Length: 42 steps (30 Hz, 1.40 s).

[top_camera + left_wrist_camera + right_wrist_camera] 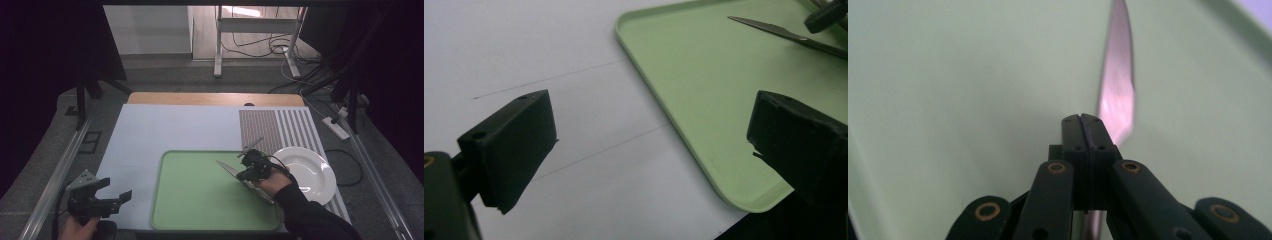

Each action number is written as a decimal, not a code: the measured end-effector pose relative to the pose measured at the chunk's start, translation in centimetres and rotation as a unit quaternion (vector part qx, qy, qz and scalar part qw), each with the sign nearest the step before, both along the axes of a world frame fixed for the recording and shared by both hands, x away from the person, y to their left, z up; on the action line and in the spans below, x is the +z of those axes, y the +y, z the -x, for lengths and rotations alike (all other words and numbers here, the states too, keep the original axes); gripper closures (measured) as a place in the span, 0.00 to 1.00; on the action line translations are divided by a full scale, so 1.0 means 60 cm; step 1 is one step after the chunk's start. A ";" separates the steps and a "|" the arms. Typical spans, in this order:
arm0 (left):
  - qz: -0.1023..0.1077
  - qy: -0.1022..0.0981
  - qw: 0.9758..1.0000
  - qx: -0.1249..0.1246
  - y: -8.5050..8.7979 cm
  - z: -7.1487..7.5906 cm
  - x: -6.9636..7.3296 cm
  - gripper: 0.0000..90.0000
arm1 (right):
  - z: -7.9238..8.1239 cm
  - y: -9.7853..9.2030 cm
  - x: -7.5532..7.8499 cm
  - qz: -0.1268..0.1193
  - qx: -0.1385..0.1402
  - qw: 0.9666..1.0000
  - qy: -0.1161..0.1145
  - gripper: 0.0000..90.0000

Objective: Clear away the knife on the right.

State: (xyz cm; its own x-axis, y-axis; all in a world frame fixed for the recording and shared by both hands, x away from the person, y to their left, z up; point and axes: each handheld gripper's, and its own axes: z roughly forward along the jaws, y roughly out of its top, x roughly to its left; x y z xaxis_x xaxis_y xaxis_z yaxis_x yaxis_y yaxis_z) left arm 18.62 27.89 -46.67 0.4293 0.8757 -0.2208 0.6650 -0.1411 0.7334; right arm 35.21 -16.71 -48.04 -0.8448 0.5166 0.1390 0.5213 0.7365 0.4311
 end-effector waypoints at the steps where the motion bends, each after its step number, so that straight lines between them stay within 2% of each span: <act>1: 0.000 0.000 1.000 0.000 0.000 0.000 0.000 0.06 | 0.000 0.000 0.000 0.000 0.000 1.000 0.000 1.00; 2: 0.000 0.000 1.000 0.000 0.000 0.000 0.000 0.06 | -0.013 0.019 -0.008 -0.011 0.008 1.000 0.006 1.00; 3: 0.000 0.000 1.000 0.000 0.000 0.000 0.000 0.06 | -0.013 0.019 -0.008 -0.011 0.008 1.000 0.006 1.00; 6: 0.001 0.001 1.000 0.000 0.001 0.000 0.000 0.06 | -0.029 0.048 -0.031 0.000 0.029 1.000 0.005 1.00; 9: 0.000 0.001 1.000 0.000 0.001 0.000 0.000 0.06 | -0.035 0.057 -0.039 0.010 0.031 0.999 -0.004 1.00; 10: 0.000 0.001 1.000 0.000 0.001 0.000 0.000 0.06 | -0.040 0.061 -0.038 0.018 0.025 0.999 -0.017 1.00; 13: -0.001 0.001 1.000 0.000 0.001 0.000 0.000 0.06 | -0.044 0.058 -0.036 0.031 0.015 0.999 -0.027 1.00; 16: 0.000 0.000 1.000 0.000 0.001 0.001 0.000 0.06 | -0.054 0.033 -0.033 0.043 -0.004 0.999 -0.026 1.00; 17: 0.000 0.000 1.000 0.000 0.001 0.001 0.000 0.06 | -0.054 0.033 -0.033 0.043 -0.004 0.999 -0.026 1.00; 22: -0.001 0.000 1.000 0.000 0.000 0.000 0.000 0.06 | -0.054 -0.006 -0.030 0.044 -0.025 0.999 -0.014 1.00; 30: -0.001 0.000 1.000 0.000 0.000 0.001 0.000 0.06 | -0.045 -0.039 -0.026 0.062 -0.040 0.997 -0.012 1.00; 42: 0.000 0.001 1.000 0.000 0.000 0.000 0.000 0.06 | -0.043 -0.082 -0.023 0.065 -0.063 0.996 -0.006 1.00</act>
State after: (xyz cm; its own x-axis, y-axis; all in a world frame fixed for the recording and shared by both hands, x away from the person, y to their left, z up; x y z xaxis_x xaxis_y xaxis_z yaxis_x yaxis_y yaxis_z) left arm 18.61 27.92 -46.67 0.4284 0.8760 -0.2216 0.6661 -0.1404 0.7325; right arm 37.77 -21.66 -49.39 -0.7739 0.6309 0.0543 0.6080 0.7163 0.3425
